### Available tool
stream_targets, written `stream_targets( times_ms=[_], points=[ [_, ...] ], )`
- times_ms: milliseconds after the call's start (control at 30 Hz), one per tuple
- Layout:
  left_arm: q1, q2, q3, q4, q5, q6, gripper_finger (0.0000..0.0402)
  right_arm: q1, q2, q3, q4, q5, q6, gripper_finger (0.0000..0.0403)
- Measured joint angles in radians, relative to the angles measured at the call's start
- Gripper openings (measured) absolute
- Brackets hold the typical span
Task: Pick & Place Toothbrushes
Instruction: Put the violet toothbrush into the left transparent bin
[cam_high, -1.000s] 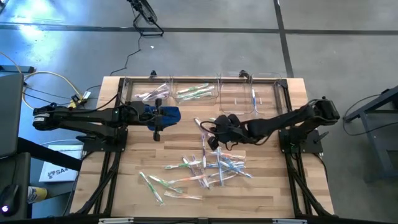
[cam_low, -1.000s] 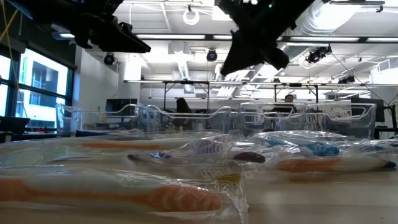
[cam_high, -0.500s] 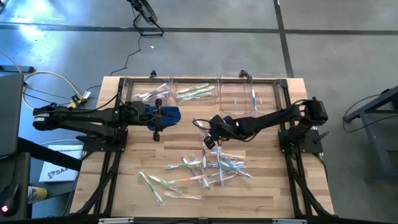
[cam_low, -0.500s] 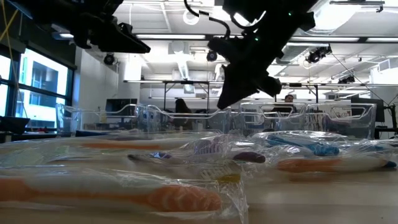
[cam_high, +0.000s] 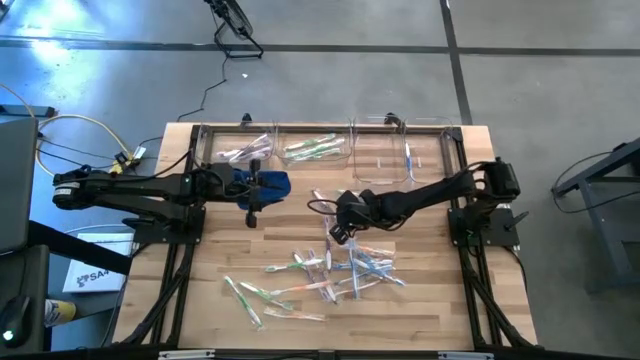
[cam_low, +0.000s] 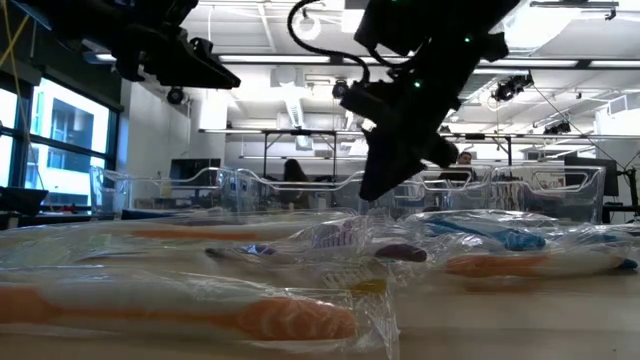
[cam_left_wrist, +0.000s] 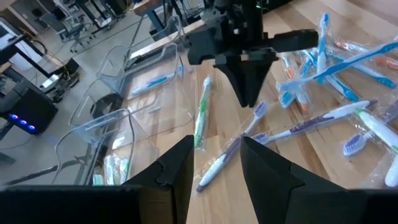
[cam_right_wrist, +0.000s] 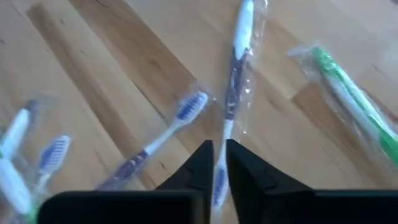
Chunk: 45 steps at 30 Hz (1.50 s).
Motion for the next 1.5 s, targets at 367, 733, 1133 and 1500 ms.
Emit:
stream_targets(
  times_ms=[367,733,1133,1500],
  points=[
    [0.000,0.000,0.000,-0.001,0.000,0.000,0.0127,0.002,0.036,0.003,-0.008,-0.009,0.087,0.0148],
    [0.000,0.000,0.000,-0.001,0.000,-0.001,0.0127,0.007,0.079,0.001,-0.017,-0.035,0.091,0.0138],
    [0.000,0.000,0.000,0.001,0.000,-0.001,0.0127,0.015,0.085,0.001,-0.087,-0.031,0.117,0.0138],
    [0.000,0.000,0.000,0.000,-0.001,-0.001,0.0127,0.015,0.085,0.001,-0.100,-0.034,0.117,0.0094]
  ],
)
